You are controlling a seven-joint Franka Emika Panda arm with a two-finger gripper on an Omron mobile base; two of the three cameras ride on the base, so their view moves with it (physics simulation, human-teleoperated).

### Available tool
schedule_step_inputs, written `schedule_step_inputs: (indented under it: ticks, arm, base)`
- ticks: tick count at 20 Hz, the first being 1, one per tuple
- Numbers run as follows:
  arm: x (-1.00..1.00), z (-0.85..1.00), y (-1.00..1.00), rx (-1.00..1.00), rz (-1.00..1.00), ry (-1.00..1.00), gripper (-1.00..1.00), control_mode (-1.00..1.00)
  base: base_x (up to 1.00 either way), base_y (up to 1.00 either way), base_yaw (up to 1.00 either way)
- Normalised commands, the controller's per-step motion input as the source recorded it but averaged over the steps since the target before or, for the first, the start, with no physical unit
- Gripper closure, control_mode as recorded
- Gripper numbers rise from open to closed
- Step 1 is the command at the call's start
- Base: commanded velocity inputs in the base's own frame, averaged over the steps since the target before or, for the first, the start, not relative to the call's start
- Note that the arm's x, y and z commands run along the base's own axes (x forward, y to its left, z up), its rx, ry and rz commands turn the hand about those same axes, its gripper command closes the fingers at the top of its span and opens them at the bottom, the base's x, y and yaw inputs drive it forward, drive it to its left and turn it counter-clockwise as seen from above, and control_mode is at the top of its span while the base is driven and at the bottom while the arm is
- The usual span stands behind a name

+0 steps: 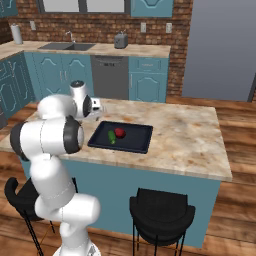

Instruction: Create a steak meal by picking up the steak and asparagus from the tray and placing them on the plate. Leave the cucumber on the tray.

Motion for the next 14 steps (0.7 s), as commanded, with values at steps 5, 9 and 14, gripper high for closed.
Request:
schedule_step_inputs:
  ticks: [5, 9, 14]
  arm:
    - [0.0, 0.0, -1.0, 0.04, 0.0, 0.04, -1.0, -1.0]
    - [0.1, 0.0, -0.99, 0.02, 0.0, 0.07, -1.0, -1.0]
    - [0.22, -0.14, -0.65, 0.0, 0.0, 0.07, -1.0, -1.0]
  base:
    - [0.0, 0.0, 0.0]
    - [0.0, 0.0, 0.0]
    - [0.0, 0.0, 0.0]
